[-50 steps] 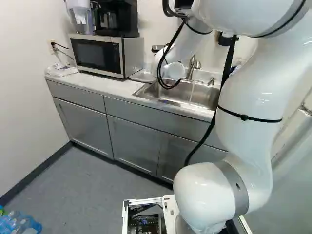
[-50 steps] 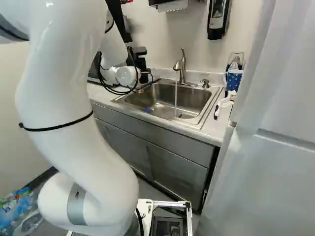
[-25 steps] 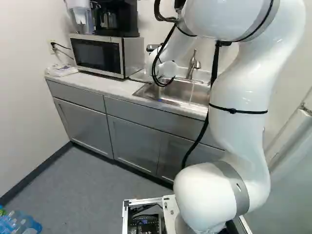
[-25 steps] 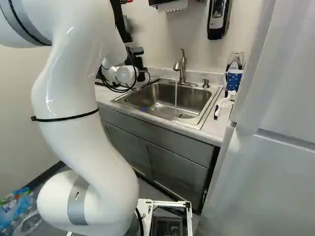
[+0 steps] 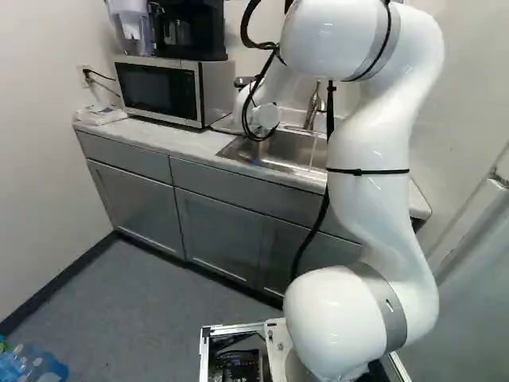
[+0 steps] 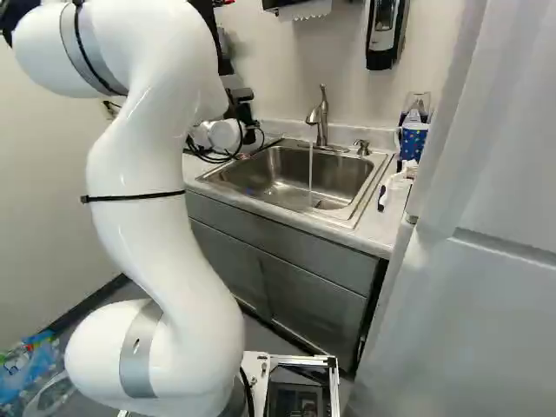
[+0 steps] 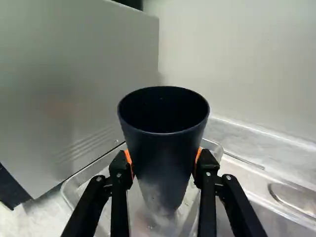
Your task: Rinse the cup and place it in the tray
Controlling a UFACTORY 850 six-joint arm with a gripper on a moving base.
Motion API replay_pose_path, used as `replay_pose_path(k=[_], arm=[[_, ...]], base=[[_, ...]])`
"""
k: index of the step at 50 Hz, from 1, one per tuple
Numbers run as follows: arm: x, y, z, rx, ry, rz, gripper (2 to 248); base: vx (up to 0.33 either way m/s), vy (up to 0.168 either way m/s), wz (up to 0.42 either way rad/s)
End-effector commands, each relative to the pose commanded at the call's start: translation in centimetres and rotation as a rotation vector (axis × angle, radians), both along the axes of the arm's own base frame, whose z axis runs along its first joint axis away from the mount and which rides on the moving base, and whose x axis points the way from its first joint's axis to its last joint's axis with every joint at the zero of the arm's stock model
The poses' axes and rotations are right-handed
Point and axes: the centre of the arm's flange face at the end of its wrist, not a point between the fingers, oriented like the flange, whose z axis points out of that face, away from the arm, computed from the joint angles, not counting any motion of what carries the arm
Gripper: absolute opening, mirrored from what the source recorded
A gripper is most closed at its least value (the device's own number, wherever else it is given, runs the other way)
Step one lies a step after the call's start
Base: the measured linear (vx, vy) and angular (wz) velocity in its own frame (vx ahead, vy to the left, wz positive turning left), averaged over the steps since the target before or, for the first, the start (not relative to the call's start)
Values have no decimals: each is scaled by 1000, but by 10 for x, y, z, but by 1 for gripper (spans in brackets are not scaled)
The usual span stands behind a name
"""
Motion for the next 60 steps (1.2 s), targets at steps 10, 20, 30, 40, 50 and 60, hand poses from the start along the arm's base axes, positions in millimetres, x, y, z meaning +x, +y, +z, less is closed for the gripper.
replay_pose_path(k=[10, 20, 30, 40, 50, 60], arm=[[19, 10, -14, 0, -3, 11, 126], [25, 13, -26, -1, 8, 14, 126], [25, 13, -26, -1, 8, 14, 126], [25, 13, -26, -1, 8, 14, 126], [25, 13, -28, -3, 25, 15, 126], [25, 13, -28, -3, 28, 15, 126]], base=[[0, 0, 0], [0, 0, 0], [0, 0, 0], [0, 0, 0], [0, 0, 0], [0, 0, 0]])
